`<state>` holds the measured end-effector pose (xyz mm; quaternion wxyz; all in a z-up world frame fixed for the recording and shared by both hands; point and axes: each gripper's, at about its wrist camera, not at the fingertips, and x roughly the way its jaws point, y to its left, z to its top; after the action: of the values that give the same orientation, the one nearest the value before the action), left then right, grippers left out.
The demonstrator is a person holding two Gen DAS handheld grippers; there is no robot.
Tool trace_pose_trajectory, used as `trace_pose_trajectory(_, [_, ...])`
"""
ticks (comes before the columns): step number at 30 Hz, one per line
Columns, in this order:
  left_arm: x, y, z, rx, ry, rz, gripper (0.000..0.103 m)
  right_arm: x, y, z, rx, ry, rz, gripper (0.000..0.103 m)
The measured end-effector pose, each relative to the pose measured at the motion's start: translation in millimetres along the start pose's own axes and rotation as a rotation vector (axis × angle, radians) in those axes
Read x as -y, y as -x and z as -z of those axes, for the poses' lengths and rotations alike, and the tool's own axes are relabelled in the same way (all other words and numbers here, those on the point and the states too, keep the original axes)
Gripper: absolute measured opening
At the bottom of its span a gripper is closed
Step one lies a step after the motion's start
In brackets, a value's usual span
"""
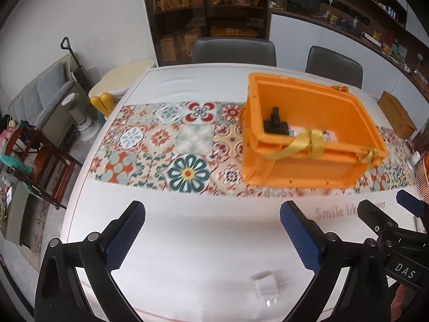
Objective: Organize rigid objects
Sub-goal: 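Move the right gripper back toward the white plug on the table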
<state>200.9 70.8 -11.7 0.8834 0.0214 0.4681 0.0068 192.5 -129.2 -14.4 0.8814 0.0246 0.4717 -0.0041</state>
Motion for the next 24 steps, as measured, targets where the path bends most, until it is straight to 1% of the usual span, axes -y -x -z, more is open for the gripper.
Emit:
trace_pose_trajectory(5, [-13.7,2.1,19.8,-0.026,0.014,-0.001,0.103,-13.5,0.7,23.9,-0.04,0.008,-0.017,0.097])
trace_pose_trajectory(10, [-30.1,0.9,42.1,-0.054,0.044,-0.008,0.103,-26.5,-0.9,47.3,-0.056,0.014,-0.041,0.097])
trace_pose_trajectory(15, [-43.4,-1.4,60.7,-0.071,0.071,-0.02,0.103,-41.2,-2.0,63.7,-0.069,0.039,-0.058,0.097])
trace_pose_trajectory(19, [-50.8,-5.0,73.9,-0.086,0.07,-0.033,0.103,-51.0,-5.7,75.2,-0.087,0.06,-0.072,0.097])
trace_pose_trajectory(22, [-56.7,-9.0,83.6,-0.105,0.077,-0.042,0.103,-56.9,-9.7,83.8,-0.105,0.072,-0.079,0.096])
trace_pose_trajectory(24, [-60.0,-12.6,89.6,-0.123,0.084,-0.035,0.103,-61.7,-14.0,90.4,-0.12,0.079,-0.088,0.095])
